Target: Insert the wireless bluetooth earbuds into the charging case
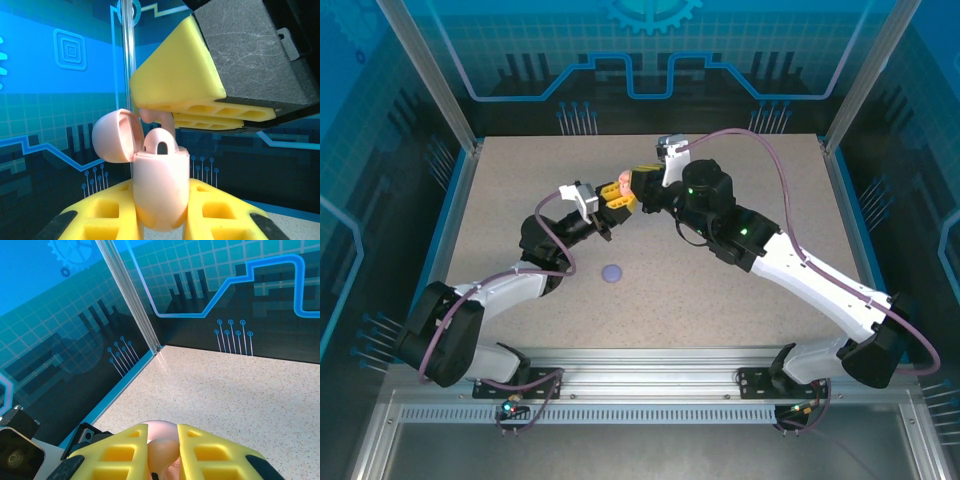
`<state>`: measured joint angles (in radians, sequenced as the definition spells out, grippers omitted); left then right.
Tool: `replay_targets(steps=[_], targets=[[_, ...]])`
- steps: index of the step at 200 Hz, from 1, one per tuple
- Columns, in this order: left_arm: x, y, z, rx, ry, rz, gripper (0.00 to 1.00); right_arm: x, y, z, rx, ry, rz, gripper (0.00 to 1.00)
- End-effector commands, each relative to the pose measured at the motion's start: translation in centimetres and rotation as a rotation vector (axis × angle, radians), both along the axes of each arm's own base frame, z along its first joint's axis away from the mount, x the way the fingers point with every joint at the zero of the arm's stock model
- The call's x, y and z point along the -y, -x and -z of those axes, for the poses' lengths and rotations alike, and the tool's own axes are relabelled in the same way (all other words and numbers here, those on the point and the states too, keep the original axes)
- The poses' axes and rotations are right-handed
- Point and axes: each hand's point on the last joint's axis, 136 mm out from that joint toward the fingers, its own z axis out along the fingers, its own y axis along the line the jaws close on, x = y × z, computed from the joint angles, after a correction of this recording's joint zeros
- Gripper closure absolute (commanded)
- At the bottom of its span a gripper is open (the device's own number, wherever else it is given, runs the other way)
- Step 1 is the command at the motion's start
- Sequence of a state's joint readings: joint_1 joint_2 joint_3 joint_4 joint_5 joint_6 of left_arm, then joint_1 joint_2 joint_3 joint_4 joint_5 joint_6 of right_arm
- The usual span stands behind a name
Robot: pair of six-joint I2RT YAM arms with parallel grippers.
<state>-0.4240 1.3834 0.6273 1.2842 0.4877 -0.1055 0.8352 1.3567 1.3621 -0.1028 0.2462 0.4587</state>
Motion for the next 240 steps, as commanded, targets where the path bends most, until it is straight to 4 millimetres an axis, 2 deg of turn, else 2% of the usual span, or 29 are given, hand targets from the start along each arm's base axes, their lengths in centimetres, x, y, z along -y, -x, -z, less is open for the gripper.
replay_targets(steps=[1,59,78,100,107,128,137,149,168,189,220,240], targets=[[0.0,0.9,-3.3,0.106,0.048,0.017,1.00,-0.4,0.2,2.1,-0.059,0.022,-0.031,0.83],[0.1,1.0,-3.6,0.112,0.053,0.016,1.00,-2.0,0.5,4.4,-0.118,0.074,-0.072,0.84],[0.0,1.0,-3.5,0.114,0.052,0.013,1.00,-2.0,0.4,5.1,-0.134,0.088,-0.062,0.85],[0.0,1.1,-3.6,0.115,0.052,0.016,1.00,-1.6,0.2,4.9,-0.132,0.084,-0.033,0.83],[0.0,1.1,-3.6,0.115,0.052,0.014,1.00,-1.3,0.1,4.6,-0.127,0.079,-0.021,0.80],[0.0,0.9,-3.4,0.105,0.049,0.011,1.00,-0.2,-0.1,2.9,-0.109,0.056,0.017,0.59],[0.1,0.9,-3.2,0.102,0.047,0.012,1.00,0.6,-0.1,1.7,-0.091,0.033,0.036,0.48],[0.1,0.8,-2.9,0.097,0.045,0.012,1.00,1.5,0.2,-0.1,-0.061,-0.010,0.047,0.39],[0.1,0.7,-2.7,0.093,0.046,0.012,1.00,2.9,0.7,-2.7,-0.027,-0.065,0.053,0.33],[0.1,0.7,-2.8,0.093,0.049,0.012,1.00,4.0,1.2,-4.5,-0.009,-0.082,0.054,0.30],[0.1,0.7,-2.8,0.090,0.050,0.012,1.00,4.9,1.2,-5.5,-0.013,-0.089,0.060,0.28],[0.1,0.7,-2.8,0.087,0.049,0.012,1.00,5.3,0.6,-5.3,-0.036,-0.074,0.072,0.28]])
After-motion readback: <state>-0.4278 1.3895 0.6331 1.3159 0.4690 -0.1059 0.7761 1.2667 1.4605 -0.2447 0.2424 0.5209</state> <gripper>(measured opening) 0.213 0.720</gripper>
